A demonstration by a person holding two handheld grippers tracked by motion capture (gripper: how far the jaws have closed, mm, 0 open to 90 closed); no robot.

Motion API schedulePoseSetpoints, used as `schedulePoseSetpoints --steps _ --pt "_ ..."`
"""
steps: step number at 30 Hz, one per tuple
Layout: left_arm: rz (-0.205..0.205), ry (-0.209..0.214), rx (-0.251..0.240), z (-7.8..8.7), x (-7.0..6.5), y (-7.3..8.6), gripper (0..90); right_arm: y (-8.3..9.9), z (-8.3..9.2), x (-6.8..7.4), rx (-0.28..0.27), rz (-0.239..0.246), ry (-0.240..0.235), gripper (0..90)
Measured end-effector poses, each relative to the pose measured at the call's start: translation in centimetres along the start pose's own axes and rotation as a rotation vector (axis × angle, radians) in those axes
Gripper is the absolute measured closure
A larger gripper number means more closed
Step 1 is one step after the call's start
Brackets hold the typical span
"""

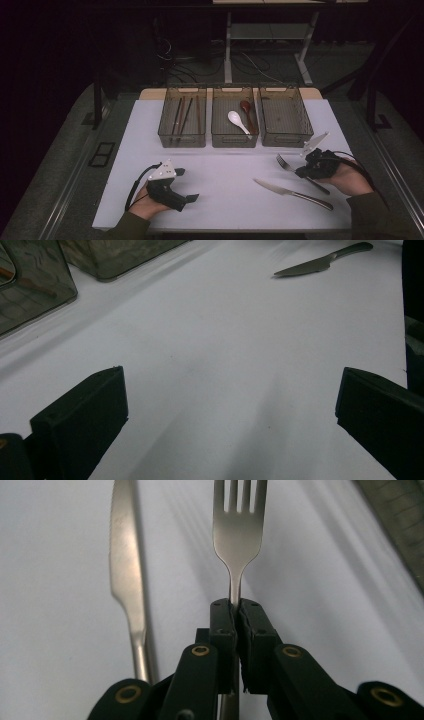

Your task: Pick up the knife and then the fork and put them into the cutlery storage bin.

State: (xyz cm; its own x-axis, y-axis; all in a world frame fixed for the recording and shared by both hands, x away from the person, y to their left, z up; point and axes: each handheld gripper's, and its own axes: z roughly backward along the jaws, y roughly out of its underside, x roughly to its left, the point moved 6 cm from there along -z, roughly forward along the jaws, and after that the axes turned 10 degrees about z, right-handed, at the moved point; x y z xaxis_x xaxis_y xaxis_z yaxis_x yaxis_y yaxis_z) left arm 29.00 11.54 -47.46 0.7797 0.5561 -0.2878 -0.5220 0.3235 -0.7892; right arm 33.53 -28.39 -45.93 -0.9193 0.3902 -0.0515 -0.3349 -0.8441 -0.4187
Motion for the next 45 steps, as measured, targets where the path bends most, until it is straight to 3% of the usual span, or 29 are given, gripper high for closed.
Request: schedulePoseSetpoints --steps 12,25,32,45 --pt "-0.002 0.001 0.004 0.0 0.1 0.1 0.0 -1.2 1.1 -2.0 -0.168 -0.090 0.069 85.2" --pt "-0.004 0.009 0.003 0.0 0.0 0.1 0.0 -2.3 3.0 -4.1 -0.356 -0.185 0.100 85.2" --pt "-0.004 0.009 -0.001 -0.1 0.1 0.2 0.0 -3.0 4.3 -5.4 -0.432 -0.229 0.126 85.2" --pt "-0.013 0.016 0.004 -0.1 0.1 0.2 0.0 -4.9 6.7 -7.8 -0.543 -0.262 0.201 85.2"
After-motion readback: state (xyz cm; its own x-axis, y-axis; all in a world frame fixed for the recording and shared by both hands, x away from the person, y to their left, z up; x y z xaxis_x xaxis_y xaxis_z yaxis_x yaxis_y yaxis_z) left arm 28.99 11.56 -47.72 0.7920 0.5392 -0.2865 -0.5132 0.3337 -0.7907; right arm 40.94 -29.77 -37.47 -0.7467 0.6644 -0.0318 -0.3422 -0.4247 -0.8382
